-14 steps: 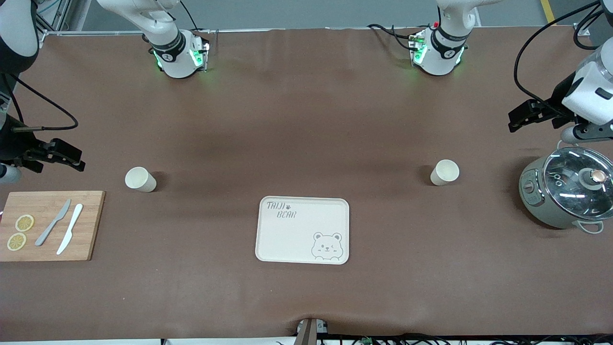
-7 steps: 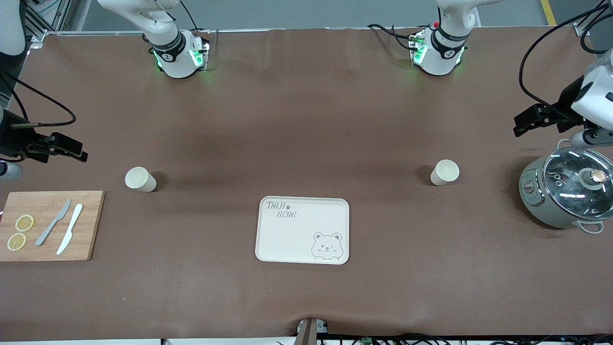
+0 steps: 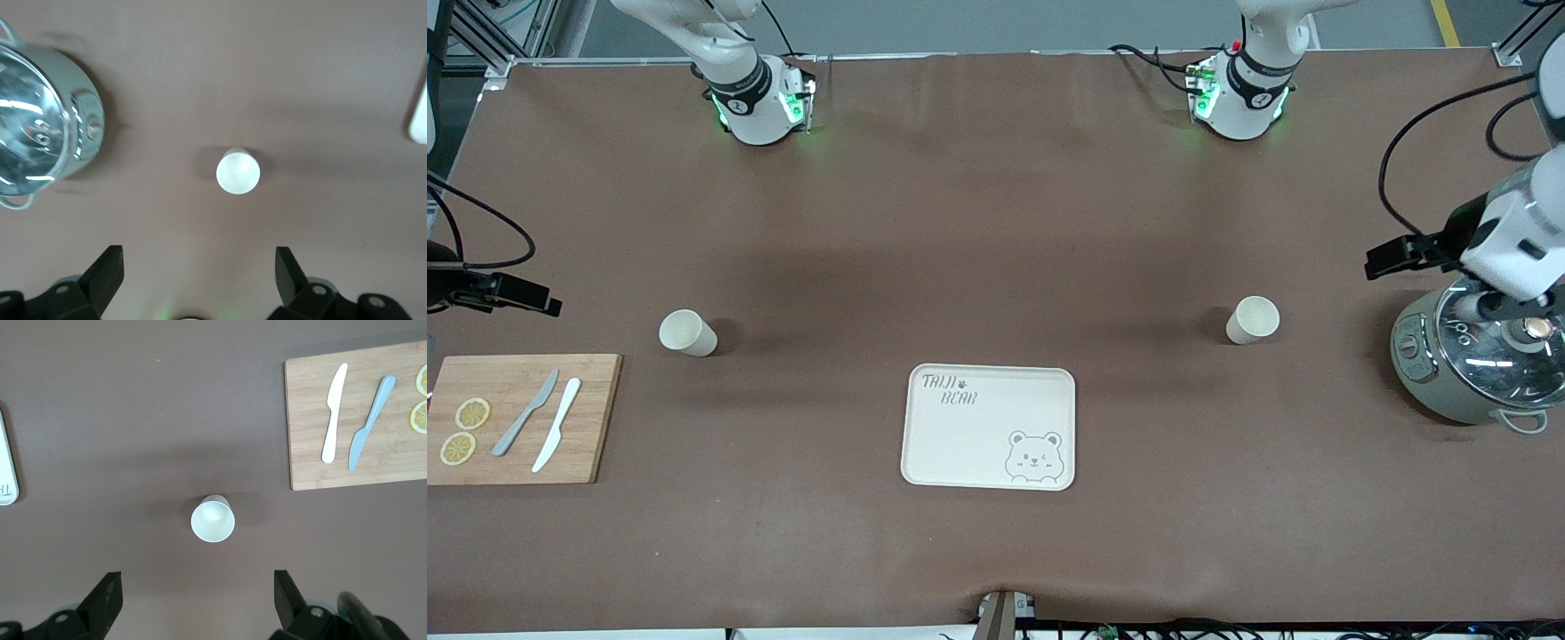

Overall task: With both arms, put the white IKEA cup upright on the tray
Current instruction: 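Move the left gripper and the right gripper toward the white cups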

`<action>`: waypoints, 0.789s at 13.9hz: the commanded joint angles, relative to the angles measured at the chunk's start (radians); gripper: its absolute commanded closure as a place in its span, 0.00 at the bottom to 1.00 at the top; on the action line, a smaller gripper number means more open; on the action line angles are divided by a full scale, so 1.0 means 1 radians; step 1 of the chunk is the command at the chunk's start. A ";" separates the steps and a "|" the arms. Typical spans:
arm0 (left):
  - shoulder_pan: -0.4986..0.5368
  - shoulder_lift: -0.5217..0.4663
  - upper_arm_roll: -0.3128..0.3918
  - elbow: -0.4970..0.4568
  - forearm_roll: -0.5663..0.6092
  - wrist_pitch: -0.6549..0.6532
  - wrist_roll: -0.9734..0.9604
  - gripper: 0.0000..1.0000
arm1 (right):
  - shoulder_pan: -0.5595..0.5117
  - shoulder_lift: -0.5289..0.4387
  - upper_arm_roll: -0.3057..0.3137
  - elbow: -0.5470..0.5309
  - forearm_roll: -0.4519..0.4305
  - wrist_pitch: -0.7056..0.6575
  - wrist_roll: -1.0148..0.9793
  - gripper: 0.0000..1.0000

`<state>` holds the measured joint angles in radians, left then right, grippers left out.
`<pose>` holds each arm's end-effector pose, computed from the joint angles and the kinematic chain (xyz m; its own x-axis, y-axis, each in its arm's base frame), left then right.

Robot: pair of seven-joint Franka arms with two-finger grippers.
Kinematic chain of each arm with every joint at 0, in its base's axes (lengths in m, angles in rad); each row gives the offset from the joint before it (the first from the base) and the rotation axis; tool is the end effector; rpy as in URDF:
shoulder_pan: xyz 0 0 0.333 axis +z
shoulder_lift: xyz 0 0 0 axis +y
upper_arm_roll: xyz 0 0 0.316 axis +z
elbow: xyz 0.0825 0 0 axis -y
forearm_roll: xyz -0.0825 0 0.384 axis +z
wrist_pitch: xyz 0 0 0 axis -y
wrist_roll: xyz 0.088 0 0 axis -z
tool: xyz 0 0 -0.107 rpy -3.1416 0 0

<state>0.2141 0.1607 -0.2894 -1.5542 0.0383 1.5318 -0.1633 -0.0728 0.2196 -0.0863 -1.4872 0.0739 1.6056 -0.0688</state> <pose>0.5890 -0.0286 0.5405 0.9809 0.0860 -0.1744 0.0836 -0.9963 -0.0209 0.6118 -0.0852 0.5384 0.9911 -0.0919 -0.0963 -0.0981 -0.9933 -0.0612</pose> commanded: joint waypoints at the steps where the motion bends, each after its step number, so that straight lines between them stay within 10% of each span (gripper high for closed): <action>1: 0.001 0.002 -0.010 -0.113 0.026 0.103 -0.015 0.00 | -0.028 0.029 0.008 -0.022 0.000 -0.006 -0.005 0.00; 11: 0.001 0.025 -0.011 -0.501 0.022 0.577 -0.016 0.00 | -0.025 -0.035 0.010 -0.517 0.001 0.328 0.070 0.00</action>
<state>0.2104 0.1930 -0.2947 -1.9986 0.0387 2.0486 -0.1633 -0.0923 0.2550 -0.0772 -1.8598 0.0737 1.8479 -0.0202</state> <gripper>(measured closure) 0.000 0.000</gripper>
